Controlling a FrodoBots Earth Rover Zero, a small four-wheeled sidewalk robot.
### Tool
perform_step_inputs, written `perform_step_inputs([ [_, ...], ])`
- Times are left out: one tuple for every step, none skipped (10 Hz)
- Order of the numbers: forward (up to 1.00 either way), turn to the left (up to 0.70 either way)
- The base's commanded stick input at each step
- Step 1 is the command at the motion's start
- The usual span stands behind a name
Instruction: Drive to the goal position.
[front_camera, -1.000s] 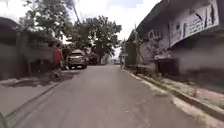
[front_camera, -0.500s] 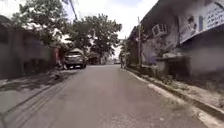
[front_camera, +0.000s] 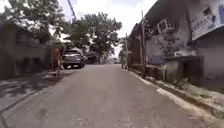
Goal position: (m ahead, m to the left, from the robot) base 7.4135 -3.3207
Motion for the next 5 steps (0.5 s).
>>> perform_step_inputs([
  [1.00,0.00],
  [1.00,0.00],
  [1.00,0.00],
  [1.00,0.00],
  [1.00,0.00],
])
